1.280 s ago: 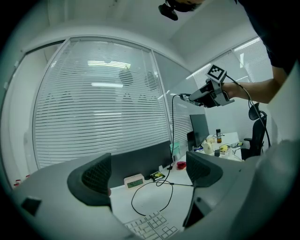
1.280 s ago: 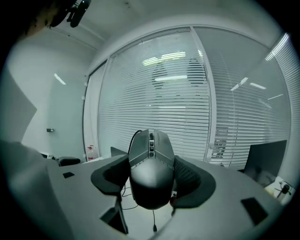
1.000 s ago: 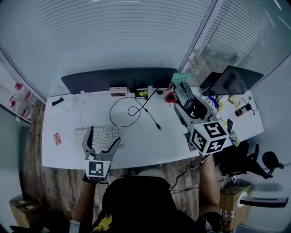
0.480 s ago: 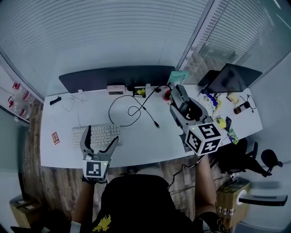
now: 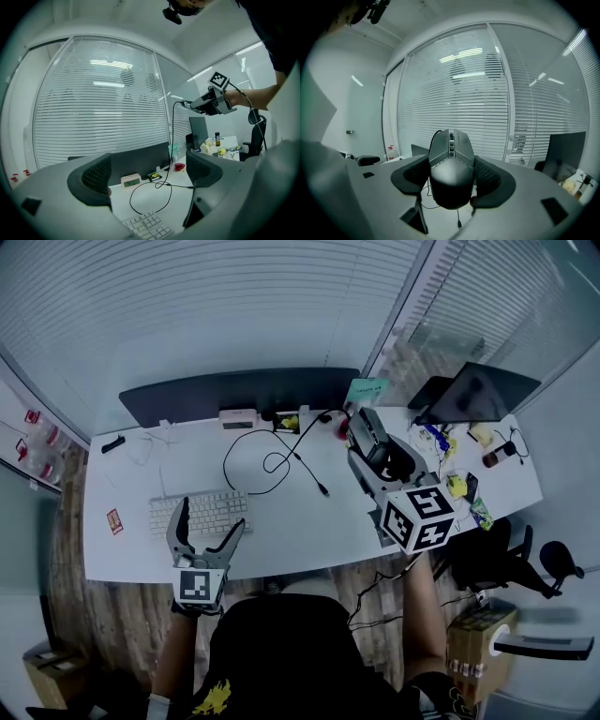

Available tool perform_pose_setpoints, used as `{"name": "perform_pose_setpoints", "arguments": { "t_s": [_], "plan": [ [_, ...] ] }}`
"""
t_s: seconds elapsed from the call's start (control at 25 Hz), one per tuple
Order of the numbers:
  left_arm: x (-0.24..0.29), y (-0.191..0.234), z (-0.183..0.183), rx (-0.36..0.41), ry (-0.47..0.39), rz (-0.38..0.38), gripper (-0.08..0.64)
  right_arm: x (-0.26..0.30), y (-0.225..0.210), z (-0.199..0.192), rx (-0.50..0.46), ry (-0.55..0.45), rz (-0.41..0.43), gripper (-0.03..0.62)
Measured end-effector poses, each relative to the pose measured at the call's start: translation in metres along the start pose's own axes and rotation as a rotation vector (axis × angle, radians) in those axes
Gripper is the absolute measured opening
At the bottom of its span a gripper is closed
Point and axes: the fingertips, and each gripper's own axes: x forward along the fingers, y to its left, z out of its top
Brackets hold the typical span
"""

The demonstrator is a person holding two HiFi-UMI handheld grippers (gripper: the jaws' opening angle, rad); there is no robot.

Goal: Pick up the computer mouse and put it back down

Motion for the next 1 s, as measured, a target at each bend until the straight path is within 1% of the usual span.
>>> {"name": "perform_pose_setpoints", "arguments": {
  "t_s": [0.08,0.48,0.56,0.68,0.72,1.0],
  "plan": [
    [0.001,-0.003,0.002,-0.02,-0.025,-0.004,0.508,-0.001,0.0,-0.003,0.002,0.003,-0.002,0.304],
    [0.005,-0.008,-0.003,-0.039,-0.027,-0.012,0.507,0.009,-0.001,-0.029,-0.001,0.049,0.001,0.304],
    [0.007,-0.012,-0.006,-0.04,-0.008,-0.014,0.507,0.01,-0.005,-0.038,0.001,0.065,-0.003,0.304],
    [0.008,-0.016,-0.015,0.003,0.076,-0.025,0.506,0.016,-0.009,-0.057,0.015,0.091,-0.009,0.304],
    [0.01,-0.017,-0.018,0.006,0.086,-0.03,0.506,0.018,-0.01,-0.064,0.022,0.099,-0.012,0.304],
    [0.021,-0.024,-0.023,0.012,0.098,-0.036,0.506,0.039,-0.017,-0.124,0.078,0.18,-0.013,0.304]
  ]
}}
